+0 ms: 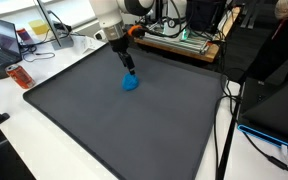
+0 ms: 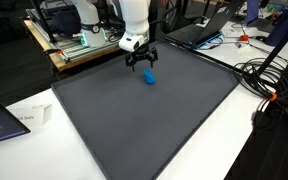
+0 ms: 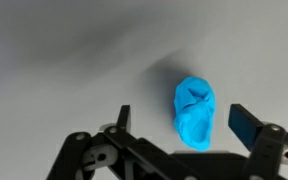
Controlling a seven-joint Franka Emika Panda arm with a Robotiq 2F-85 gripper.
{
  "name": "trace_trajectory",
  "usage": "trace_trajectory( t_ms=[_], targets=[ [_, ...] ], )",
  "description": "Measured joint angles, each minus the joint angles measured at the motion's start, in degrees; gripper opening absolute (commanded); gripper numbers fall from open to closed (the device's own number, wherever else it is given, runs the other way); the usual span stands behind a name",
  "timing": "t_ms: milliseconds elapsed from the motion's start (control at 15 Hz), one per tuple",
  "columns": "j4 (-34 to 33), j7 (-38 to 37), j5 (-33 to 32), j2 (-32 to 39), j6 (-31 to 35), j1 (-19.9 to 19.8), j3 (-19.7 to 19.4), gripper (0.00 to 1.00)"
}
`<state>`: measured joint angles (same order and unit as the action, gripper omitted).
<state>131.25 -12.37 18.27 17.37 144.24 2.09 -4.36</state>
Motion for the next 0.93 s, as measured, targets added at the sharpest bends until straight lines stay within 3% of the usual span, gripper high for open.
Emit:
trace_trajectory(
  t_ms=[267, 467, 933],
  targets=[
    [0.45, -11.69, -12.93, -4.48, -4.26, 2.38, -0.91, 1.0],
    [-0.61, -17.68, -18.47, -7.33, -9.66, 3.87, -0.4, 1.0],
    [-9.34, -26.79, -21.43, -8.9, -22.81, 5.67, 3.83, 1.0]
  ],
)
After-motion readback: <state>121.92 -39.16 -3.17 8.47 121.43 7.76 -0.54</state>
